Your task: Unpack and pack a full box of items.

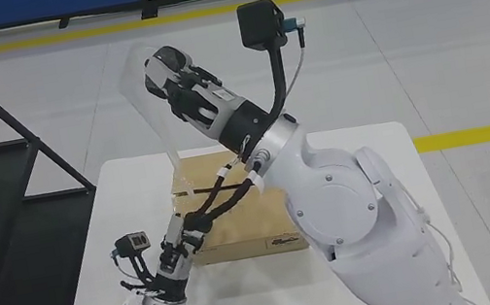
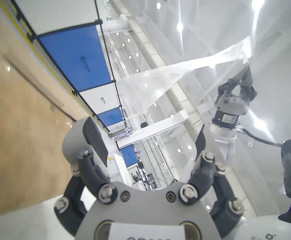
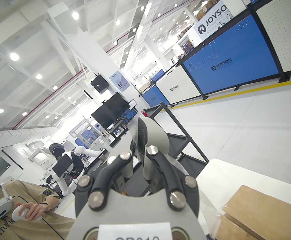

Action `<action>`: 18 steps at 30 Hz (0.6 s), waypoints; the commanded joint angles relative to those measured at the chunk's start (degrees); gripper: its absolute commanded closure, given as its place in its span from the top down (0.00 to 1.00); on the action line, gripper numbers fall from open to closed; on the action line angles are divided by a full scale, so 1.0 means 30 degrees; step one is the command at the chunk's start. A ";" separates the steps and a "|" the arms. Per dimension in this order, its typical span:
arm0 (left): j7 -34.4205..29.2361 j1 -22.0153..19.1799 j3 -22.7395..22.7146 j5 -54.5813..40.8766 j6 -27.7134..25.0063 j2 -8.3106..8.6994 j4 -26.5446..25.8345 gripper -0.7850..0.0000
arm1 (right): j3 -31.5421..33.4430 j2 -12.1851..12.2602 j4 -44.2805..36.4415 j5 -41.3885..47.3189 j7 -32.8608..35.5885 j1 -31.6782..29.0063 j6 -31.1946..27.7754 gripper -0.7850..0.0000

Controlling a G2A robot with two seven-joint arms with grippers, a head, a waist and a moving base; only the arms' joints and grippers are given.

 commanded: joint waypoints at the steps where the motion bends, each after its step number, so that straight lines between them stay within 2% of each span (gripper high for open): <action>1: -0.1367 0.0025 -0.0343 -0.4638 0.2891 0.0054 -0.0475 1.00 | 0.0060 -0.0008 -0.0045 -0.0016 0.0036 -0.0031 0.0013 0.00; 5: -0.3524 -0.0097 -0.1322 -1.0580 0.7512 0.0148 -0.0781 1.00 | 0.0157 -0.0019 -0.0126 -0.0081 0.0124 -0.0117 -0.0015 0.00; 9: -0.5856 -0.0591 -0.2177 -1.5633 1.1753 0.0229 -0.0221 1.00 | 0.0249 -0.0036 -0.0158 -0.0090 0.0135 -0.0189 -0.0100 0.00; 11: -0.6216 -0.0795 -0.2577 -1.5882 1.2125 0.0287 0.0168 1.00 | 0.0310 -0.0044 -0.0149 -0.0099 0.0157 -0.0215 -0.0088 0.00; 18: -0.7056 -0.1177 -0.2476 -1.6565 1.2586 0.0287 0.1030 1.00 | 0.0428 -0.0081 -0.0086 -0.0081 0.0243 -0.0242 -0.0137 0.00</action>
